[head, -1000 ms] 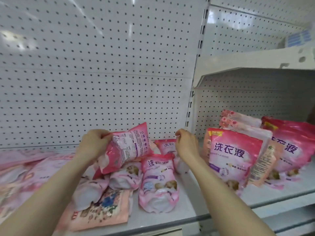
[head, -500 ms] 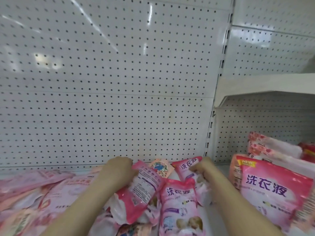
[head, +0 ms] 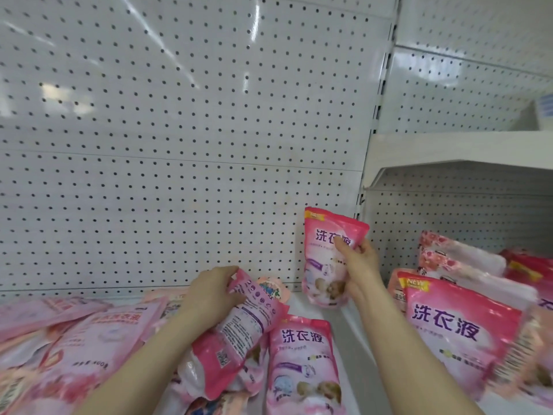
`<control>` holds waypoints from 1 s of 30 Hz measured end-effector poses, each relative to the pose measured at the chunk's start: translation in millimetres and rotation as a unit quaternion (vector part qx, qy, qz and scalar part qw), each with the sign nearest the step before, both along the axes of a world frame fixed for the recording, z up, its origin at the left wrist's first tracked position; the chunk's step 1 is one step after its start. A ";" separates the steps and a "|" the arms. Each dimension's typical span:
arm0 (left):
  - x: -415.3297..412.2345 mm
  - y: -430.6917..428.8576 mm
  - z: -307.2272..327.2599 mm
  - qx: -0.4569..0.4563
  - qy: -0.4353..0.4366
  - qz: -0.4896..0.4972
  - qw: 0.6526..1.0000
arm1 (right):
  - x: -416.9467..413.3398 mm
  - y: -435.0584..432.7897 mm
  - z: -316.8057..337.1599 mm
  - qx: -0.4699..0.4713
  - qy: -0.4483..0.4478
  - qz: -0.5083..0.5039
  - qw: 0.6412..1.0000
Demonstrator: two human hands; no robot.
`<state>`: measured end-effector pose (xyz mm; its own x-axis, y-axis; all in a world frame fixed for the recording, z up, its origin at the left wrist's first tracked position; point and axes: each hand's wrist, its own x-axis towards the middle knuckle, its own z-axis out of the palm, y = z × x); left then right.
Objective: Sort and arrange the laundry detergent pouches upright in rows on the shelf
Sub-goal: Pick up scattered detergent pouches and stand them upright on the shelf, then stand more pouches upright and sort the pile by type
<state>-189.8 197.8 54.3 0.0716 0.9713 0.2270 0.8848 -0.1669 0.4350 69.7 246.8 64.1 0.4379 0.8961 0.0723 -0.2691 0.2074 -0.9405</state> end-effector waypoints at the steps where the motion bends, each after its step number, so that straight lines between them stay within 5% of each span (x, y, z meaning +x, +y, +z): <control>1: 0.3 -0.9 1.5 0.014 -0.019 0.002 1.000 | 0.1 1.5 -3.6 -0.015 0.031 0.011 0.999; 6: -6.4 -7.6 4.1 0.069 -0.160 -0.002 0.985 | -8.0 3.8 -21.9 -0.039 0.029 0.009 0.999; 11: -12.5 -25.2 11.2 0.096 -0.304 -0.018 0.948 | -11.5 -1.3 -7.3 -0.012 -0.146 -0.052 0.988; 15: -6.5 -42.7 23.5 0.112 -0.370 -0.053 0.921 | -23.4 -32.6 21.4 0.111 -0.382 -0.146 0.906; 19: 5.5 -56.3 37.0 0.108 -0.445 -0.104 0.883 | -49.0 -77.7 58.8 0.151 -0.514 0.076 0.841; 21: 13.6 -59.8 38.0 0.110 -0.475 -0.125 0.864 | -54.0 -89.1 65.0 0.125 -0.534 0.138 0.825; 25: 34.9 -64.5 33.9 0.110 -0.507 -0.154 0.841 | -36.9 -103.6 69.8 0.136 -0.467 0.087 0.869; 30: 45.7 -59.5 19.3 0.095 -0.463 -0.158 0.867 | -9.9 -125.0 67.7 0.163 -0.587 -0.059 0.791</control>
<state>-144.1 138.4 73.6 0.0285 0.8755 0.4823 0.0686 -0.4831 0.8729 59.8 121.8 131.8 -0.0226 0.7044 0.7094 0.7888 0.4485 -0.4202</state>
